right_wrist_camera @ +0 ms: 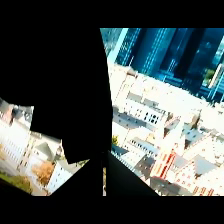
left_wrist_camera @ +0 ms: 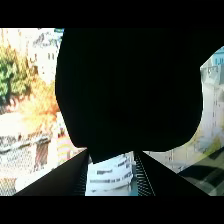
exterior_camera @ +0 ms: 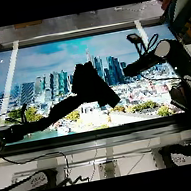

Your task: Fold the clothes and pants, and hang the long-sleeved shirts on hangers.

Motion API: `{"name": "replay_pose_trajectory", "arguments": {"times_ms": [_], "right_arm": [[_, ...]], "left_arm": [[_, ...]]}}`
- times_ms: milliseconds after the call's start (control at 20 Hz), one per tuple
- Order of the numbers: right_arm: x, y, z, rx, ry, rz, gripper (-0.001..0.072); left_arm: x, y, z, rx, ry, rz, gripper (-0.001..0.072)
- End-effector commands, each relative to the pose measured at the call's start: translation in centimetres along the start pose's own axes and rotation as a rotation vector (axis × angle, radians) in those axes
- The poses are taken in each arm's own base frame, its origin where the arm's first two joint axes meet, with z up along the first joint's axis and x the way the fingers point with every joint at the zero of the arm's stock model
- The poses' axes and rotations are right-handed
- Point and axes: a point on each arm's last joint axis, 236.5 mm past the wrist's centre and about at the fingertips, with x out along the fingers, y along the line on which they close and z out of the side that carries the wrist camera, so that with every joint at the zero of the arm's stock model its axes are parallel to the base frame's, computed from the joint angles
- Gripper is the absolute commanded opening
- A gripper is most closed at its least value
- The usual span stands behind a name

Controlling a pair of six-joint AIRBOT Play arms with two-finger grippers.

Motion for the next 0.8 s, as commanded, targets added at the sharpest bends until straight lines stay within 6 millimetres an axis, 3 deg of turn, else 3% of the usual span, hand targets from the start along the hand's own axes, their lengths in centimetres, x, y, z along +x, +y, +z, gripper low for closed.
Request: {"name": "replay_pose_trajectory", "arguments": {"times_ms": [0,100,150,200,250,350,500,550,750], "right_arm": [[3.6,3.1,-3.4,0.0,0.181,0.205,0.0026],[6.0,5.2,-3.0,0.099,0.171,0.34,0.004],[7.2,5.7,-2.5,0.157,0.143,0.377,0.0136],[8.4,6.0,-2.0,0.237,0.116,0.406,0.0302],[9.4,6.0,-1.9,0.304,0.103,0.417,0.0354],[11.4,5.7,-2.7,0.416,0.127,0.398,0.0354],[14.1,7.2,-4.9,0.453,0.206,0.404,0.0367],[15.0,7.6,-5.4,0.453,0.223,0.402,0.0431],[17.9,6.8,-5.1,0.579,0.202,0.35,0.0463]], "left_arm": [[-0.1,-1.2,1.9,-0.043,-0.08,-0.053,0.0365],[-0.1,-1.2,2.0,-0.045,-0.081,-0.054,0.0388],[-0.1,-1.2,2.0,-0.045,-0.081,-0.054,0.0477],[-0.1,-1.2,2.0,-0.045,-0.082,-0.054,0.059],[-0.1,-1.2,2.0,-0.045,-0.082,-0.054,0.0604],[-0.1,-1.2,2.1,-0.046,-0.084,-0.055,0.0603],[-0.1,-1.2,2.0,-0.046,-0.084,-0.055,0.0603],[-0.1,-1.2,2.0,-0.046,-0.084,-0.055,0.0603],[-0.1,-1.2,2.0,-0.047,-0.084,-0.055,0.0603]]}}
